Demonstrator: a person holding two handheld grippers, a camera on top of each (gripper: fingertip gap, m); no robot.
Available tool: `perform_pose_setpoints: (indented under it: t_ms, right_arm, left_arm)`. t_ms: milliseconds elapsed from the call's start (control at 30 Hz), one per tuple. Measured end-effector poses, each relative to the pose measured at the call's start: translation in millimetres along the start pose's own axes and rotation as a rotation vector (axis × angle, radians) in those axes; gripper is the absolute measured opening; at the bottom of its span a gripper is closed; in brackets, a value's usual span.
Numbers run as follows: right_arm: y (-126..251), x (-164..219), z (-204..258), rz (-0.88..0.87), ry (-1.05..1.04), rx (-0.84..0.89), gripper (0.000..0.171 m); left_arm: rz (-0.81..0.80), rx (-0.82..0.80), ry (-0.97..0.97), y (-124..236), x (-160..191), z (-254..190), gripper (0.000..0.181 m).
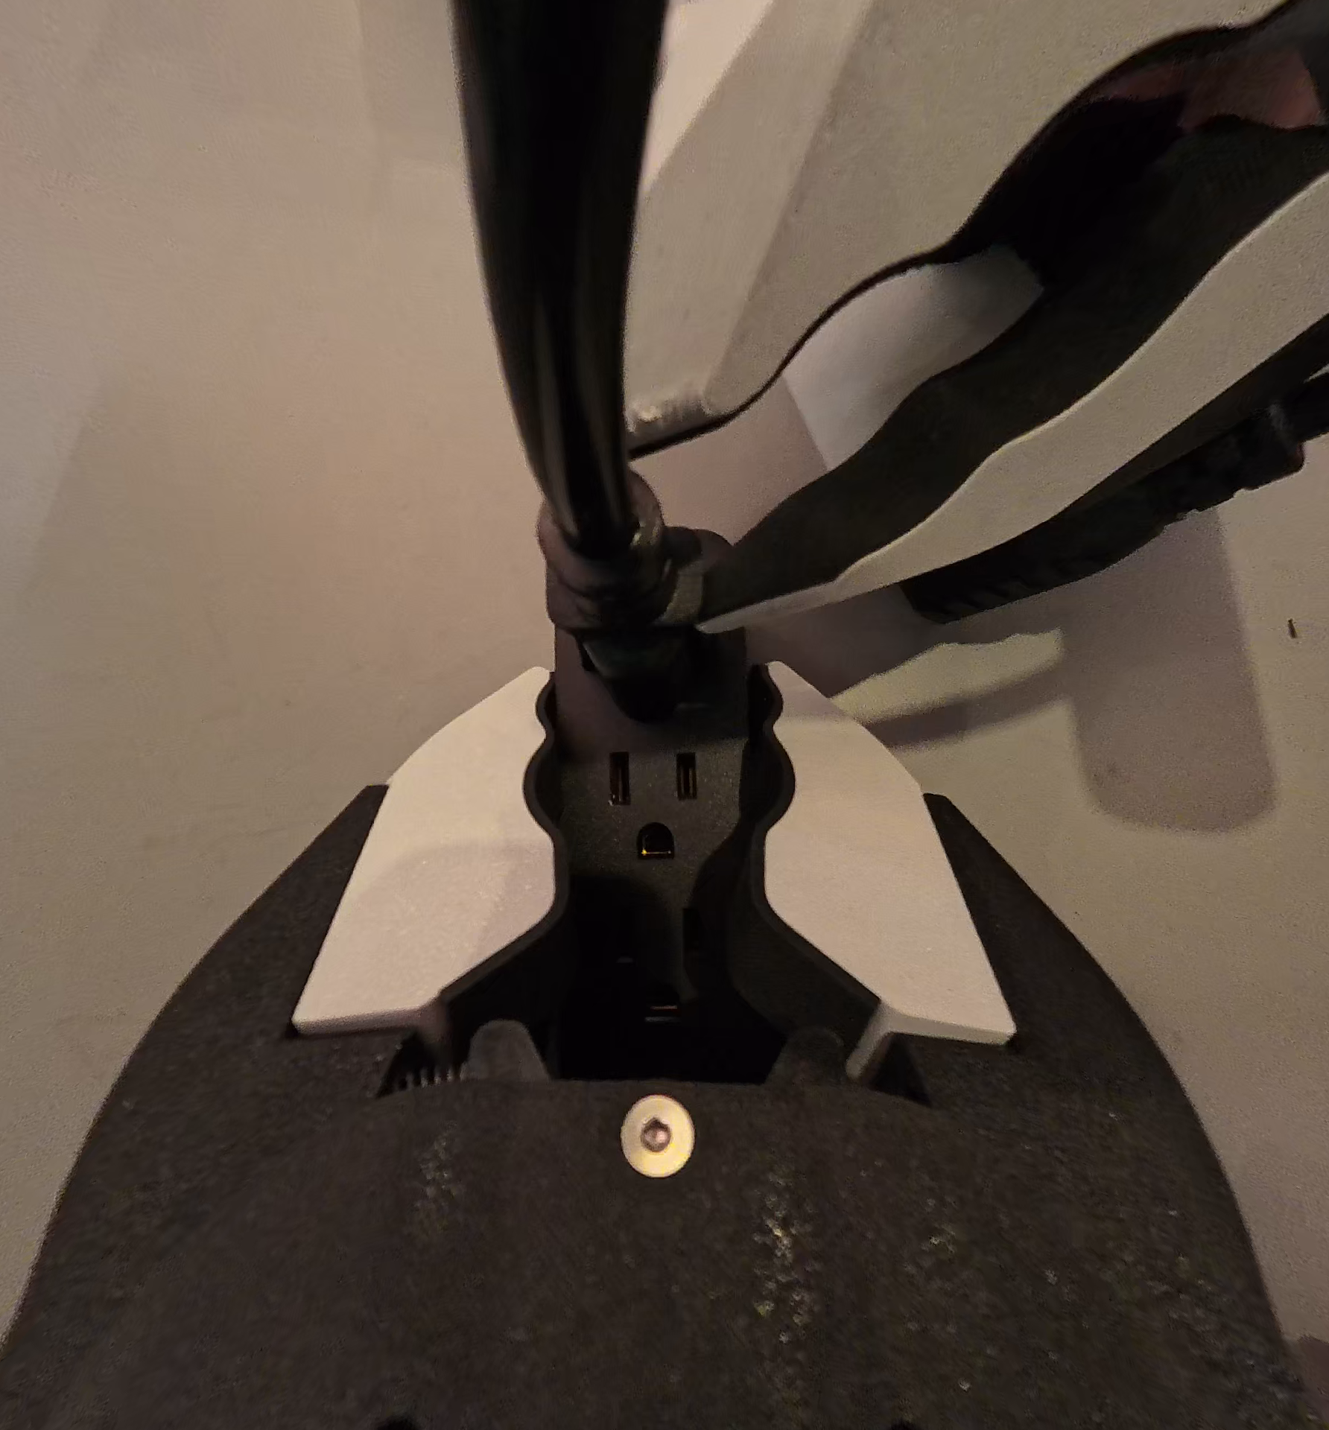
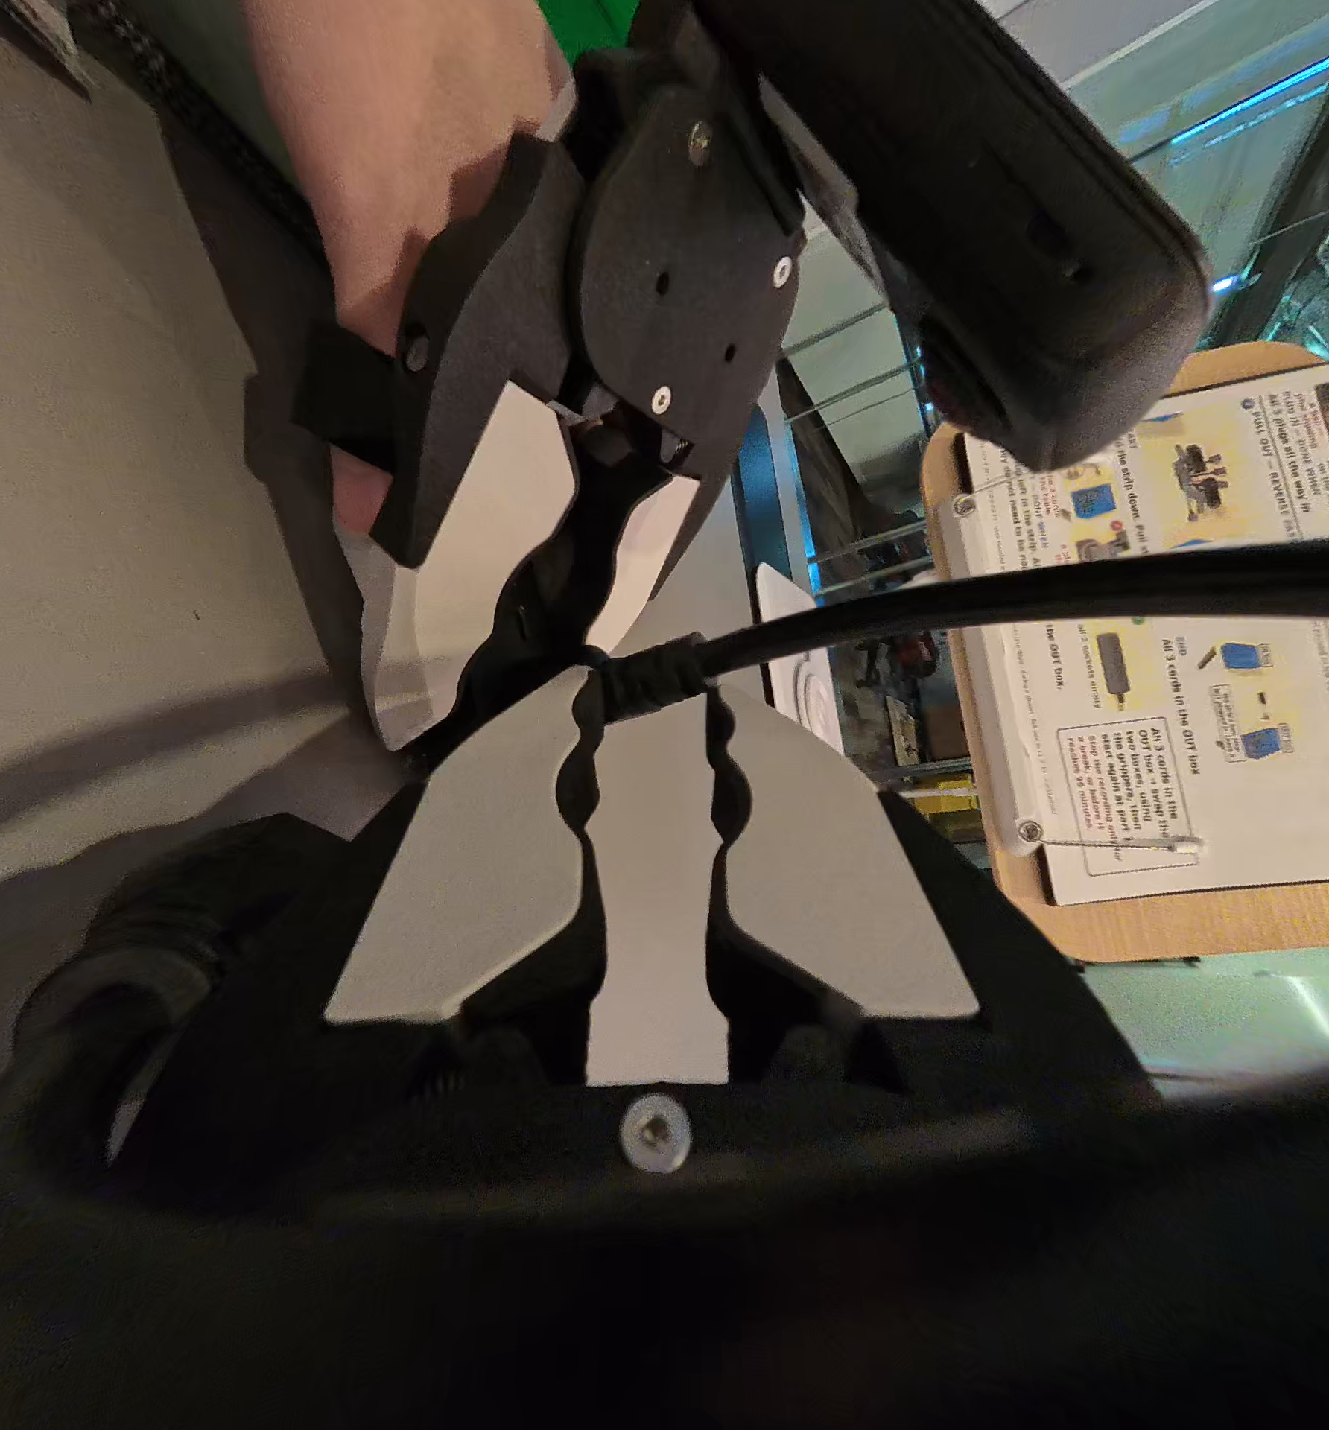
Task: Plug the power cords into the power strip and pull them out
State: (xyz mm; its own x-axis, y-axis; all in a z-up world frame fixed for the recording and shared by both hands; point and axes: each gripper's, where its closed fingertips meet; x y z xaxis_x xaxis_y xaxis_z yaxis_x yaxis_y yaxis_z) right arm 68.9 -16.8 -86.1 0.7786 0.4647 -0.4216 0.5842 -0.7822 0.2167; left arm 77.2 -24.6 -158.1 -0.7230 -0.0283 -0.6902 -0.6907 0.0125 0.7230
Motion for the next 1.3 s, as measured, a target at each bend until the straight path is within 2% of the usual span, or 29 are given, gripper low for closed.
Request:
perform_pose_setpoints:
  t_ms: [467, 800, 933, 1100, 1167, 1300]
  right_arm:
    - [-1, 4, -7, 0.059, 0.025, 0.06, 0.02]
    - [-3, 8, -6, 0.032, -0.009, 0.02, 0.023]
    - [-5, 8, -9, 0.085, 0.041, 0.066, 0.025]
    - [-4, 7, -9, 0.095, 0.047, 0.085, 0.015]
    - [-6, 8, -9, 0.085, 0.02, 0.073, 0.014]
    - [-6, 18, -14, 0.062, -0.104, 0.065, 0.025]
  left_arm:
    - [-0.075, -0.002, 0.111, -2, -8, 3, 0.046]
    - [-0.041, -0.047, 0.141, -3, -6, 8, 0.046]
    - [-0.034, -0.046, 0.188, -2, -6, 9, 0.046]
    - [-0.08, -0.002, 0.271, -2, -13, 6, 0.046]
    - [-0.074, -0.029, 0.276, -3, -12, 9, 0.046]
    - [-0.053, -0.124, 0.245, -5, -9, 18, 0.046]
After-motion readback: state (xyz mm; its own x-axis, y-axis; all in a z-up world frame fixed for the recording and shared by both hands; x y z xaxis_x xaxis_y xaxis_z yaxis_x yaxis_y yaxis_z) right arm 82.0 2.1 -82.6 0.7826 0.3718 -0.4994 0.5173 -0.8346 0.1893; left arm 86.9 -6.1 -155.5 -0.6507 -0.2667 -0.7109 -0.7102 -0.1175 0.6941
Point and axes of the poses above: each gripper's, where its closed fingertips meet, y back along the fingers, x out of its underside, z = x × y across the jaws, and after that the axes turned 5 degrees about x, right-handed
